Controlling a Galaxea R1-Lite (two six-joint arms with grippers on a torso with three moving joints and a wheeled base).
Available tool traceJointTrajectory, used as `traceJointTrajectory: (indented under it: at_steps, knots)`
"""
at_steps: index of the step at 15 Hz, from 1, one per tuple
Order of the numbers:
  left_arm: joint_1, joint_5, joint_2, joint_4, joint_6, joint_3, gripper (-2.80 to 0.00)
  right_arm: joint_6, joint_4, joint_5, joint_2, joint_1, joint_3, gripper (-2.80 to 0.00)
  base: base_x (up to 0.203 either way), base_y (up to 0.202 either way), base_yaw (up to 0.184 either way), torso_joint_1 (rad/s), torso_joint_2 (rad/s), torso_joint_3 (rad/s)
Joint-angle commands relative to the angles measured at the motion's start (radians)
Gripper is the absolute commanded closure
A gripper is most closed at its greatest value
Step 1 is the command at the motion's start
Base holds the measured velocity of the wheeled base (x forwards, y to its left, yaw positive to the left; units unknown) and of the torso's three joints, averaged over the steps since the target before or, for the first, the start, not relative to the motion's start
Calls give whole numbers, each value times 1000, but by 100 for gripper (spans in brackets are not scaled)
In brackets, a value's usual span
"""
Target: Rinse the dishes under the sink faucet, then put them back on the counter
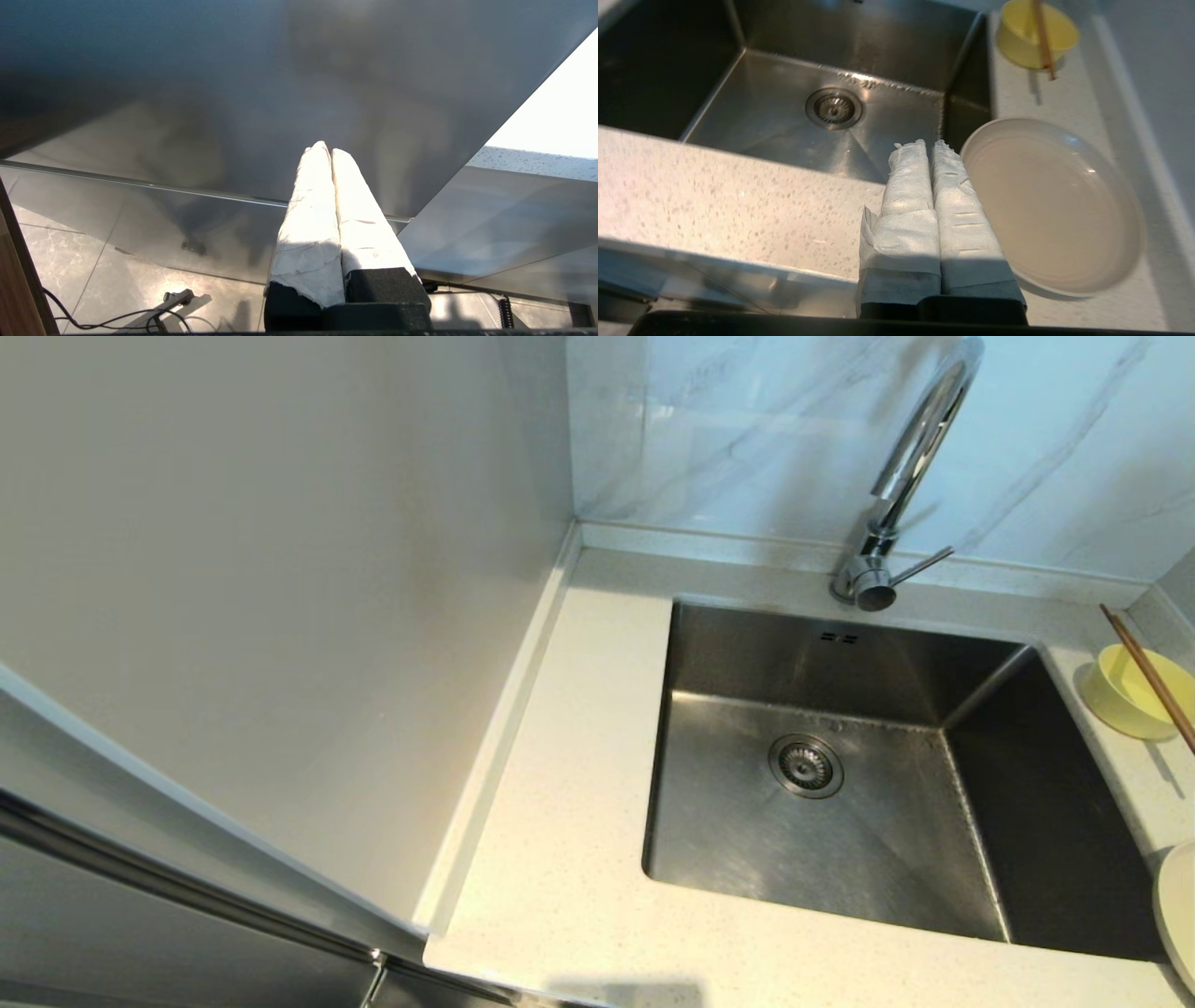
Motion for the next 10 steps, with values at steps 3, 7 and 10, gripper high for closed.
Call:
traceJointTrajectory:
  at_steps: [3,7,10]
  knots:
    - [0,0,0,0,0,0,0,-13,-133,116,-6,0,164,0,0,0,0,0,0,0]
    - [0,0,0,0,0,0,0,5,-41,167,-4,0,163,0,0,0,0,0,0,0]
    - [0,0,0,0,0,0,0,32,-37,161,-6,0,163,0,0,0,0,0,0,0]
